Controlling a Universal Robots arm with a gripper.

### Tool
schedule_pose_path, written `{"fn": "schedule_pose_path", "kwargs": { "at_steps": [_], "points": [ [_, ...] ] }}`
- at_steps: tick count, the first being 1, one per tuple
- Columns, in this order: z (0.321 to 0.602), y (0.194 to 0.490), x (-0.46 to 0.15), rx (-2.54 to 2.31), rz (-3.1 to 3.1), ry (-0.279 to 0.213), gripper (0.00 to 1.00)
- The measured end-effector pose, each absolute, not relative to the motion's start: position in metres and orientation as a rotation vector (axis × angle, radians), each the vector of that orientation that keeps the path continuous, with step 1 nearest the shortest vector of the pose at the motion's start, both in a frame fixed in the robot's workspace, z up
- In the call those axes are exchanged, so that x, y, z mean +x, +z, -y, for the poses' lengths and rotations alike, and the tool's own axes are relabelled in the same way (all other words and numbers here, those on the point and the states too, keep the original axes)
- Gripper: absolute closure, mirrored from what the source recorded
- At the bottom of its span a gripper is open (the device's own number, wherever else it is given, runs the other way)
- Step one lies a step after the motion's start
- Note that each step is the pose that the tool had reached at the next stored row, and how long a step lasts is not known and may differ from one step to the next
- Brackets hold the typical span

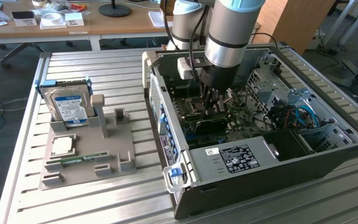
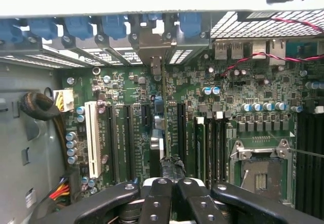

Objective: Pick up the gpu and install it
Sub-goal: 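Press down on the gpu until it lock into place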

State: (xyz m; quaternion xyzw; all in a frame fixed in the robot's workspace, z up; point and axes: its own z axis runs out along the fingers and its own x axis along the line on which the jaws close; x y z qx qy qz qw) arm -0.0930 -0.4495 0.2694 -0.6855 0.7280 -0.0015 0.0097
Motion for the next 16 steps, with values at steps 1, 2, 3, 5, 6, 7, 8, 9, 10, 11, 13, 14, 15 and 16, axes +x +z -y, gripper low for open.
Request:
{"fn": "schedule_pose_path", "kwargs": {
  "at_steps": [1,2,3,5,6,7,8,9,10,11,13,14,15,16],
  "points": [
    [0.449,0.271,-0.093,-2.141,-2.273,-0.005,0.89],
    [0.449,0.273,-0.093,-2.141,-2.273,-0.005,0.89],
    [0.449,0.274,-0.093,-2.140,-2.273,-0.005,0.89],
    [0.449,0.278,-0.093,-2.140,-2.273,-0.005,0.89],
    [0.449,0.279,-0.093,-2.140,-2.273,-0.005,0.89],
    [0.449,0.281,-0.093,-2.140,-2.274,-0.005,0.89],
    [0.449,0.283,-0.093,-2.140,-2.274,-0.005,0.89],
    [0.449,0.285,-0.093,-2.139,-2.275,-0.005,0.89],
    [0.449,0.287,-0.093,-2.139,-2.275,-0.005,0.89],
    [0.449,0.289,-0.093,-2.138,-2.275,-0.005,0.89],
    [0.449,0.293,-0.093,-2.138,-2.276,-0.005,0.89],
    [0.449,0.295,-0.093,-2.138,-2.276,-0.005,0.89],
    [0.449,0.297,-0.093,-2.138,-2.277,-0.005,0.89],
    [0.449,0.299,-0.093,-2.138,-2.277,-0.006,0.89]
  ]
}}
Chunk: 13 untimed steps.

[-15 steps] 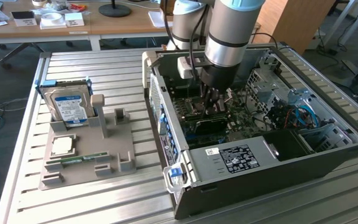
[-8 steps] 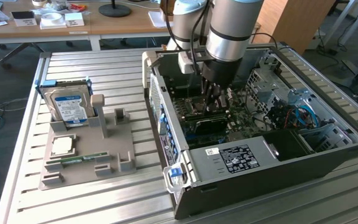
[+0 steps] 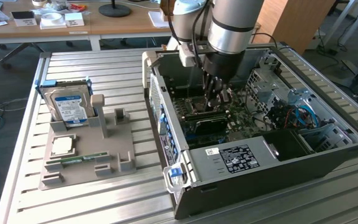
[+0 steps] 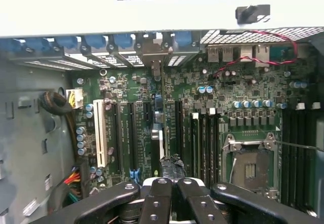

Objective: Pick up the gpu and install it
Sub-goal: 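Press down on the gpu until it lock into place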

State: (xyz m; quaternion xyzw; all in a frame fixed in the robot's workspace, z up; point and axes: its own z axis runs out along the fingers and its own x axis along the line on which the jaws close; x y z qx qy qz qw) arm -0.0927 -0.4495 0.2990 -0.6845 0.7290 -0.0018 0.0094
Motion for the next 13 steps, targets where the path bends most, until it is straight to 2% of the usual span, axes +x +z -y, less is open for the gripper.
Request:
{"fn": "schedule_pose_path", "kwargs": {
  "at_steps": [13],
  "points": [
    [0.449,0.321,-0.093,-2.136,-2.278,-0.005,0.89]
  ]
}}
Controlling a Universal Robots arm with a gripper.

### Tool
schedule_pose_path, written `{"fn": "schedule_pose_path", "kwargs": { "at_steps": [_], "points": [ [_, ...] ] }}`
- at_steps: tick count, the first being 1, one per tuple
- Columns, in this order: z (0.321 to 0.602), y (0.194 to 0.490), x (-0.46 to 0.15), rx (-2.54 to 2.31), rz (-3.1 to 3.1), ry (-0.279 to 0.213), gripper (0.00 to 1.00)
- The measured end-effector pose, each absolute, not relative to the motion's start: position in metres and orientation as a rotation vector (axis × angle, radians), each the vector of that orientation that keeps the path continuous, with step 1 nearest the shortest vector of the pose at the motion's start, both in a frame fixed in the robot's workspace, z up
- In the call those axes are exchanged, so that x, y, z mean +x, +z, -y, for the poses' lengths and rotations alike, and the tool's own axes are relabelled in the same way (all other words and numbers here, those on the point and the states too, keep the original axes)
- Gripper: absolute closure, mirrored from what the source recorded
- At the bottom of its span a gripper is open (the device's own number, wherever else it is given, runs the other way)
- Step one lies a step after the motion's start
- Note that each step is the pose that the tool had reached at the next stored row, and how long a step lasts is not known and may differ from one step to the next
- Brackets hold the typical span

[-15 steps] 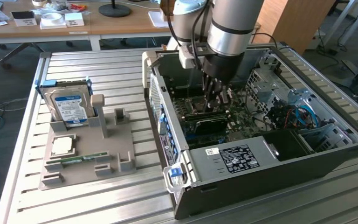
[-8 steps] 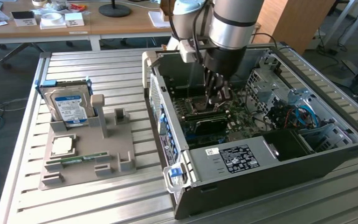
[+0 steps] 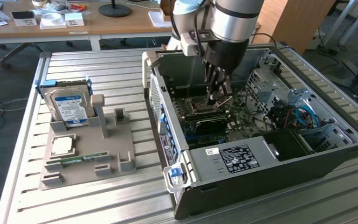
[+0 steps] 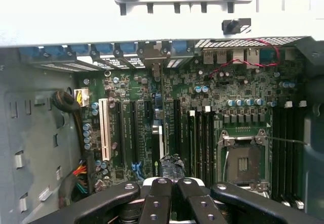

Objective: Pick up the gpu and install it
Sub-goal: 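Press down on the gpu until it lock into place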

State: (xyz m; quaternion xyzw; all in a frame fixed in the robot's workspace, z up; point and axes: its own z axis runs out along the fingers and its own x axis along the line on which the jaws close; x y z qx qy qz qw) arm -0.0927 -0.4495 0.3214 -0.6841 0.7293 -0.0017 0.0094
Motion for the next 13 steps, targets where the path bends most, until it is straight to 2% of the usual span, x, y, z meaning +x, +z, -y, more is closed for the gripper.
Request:
{"fn": "schedule_pose_path", "kwargs": {
  "at_steps": [13],
  "points": [
    [0.4495,0.3279,-0.0927,-2.136,-2.278,-0.005,0.89]
  ]
}}
